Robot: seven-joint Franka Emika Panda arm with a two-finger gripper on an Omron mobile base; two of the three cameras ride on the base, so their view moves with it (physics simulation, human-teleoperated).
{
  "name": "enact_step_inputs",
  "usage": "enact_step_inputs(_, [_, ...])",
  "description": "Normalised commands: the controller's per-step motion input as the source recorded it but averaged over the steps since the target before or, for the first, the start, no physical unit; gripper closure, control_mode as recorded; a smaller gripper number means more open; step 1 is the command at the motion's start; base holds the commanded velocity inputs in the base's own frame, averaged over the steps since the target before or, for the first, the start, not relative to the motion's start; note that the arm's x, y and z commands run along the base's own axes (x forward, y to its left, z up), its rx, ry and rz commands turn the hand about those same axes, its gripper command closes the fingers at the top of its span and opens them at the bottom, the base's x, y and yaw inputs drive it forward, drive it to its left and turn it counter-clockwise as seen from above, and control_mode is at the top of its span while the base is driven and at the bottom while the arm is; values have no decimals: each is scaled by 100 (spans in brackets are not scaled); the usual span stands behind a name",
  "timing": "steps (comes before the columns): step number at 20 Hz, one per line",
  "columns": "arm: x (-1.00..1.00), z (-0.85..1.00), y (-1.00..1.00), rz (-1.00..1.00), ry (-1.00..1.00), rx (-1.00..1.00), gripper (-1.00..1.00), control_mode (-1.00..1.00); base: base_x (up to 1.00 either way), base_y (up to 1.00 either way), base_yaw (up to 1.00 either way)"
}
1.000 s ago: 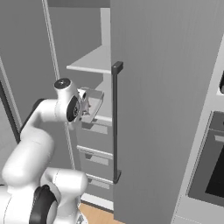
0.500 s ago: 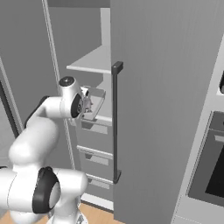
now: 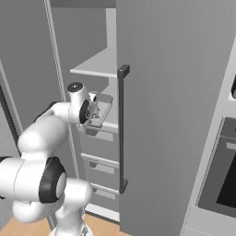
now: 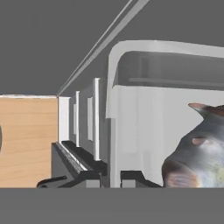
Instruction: Take the meat container that has the fish and place it on the second highest rack of the freezer. Then take the vegetable container that has the sweet potato and squash and place it on the highest rack of the freezer.
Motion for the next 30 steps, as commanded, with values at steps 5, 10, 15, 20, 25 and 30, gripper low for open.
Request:
enact_step_inputs(5, [23, -10, 0, 0, 0, 0, 100, -100, 0, 0, 0])
enact_step_inputs(10, [23, -14, 0, 0, 0, 0, 100, -100, 0, 0, 0])
enact_step_inputs(15, [22, -13, 0, 0, 0, 0, 100, -100, 0, 0, 0])
enact_step_inputs(20, [20, -6, 0, 0, 0, 0, 100, -100, 0, 0, 0])
enact_step_inputs(25, [16, -5, 0, 0, 0, 0, 100, -100, 0, 0, 0])
enact_step_inputs(30, [15, -7, 0, 0, 0, 0, 100, -100, 0, 0, 0])
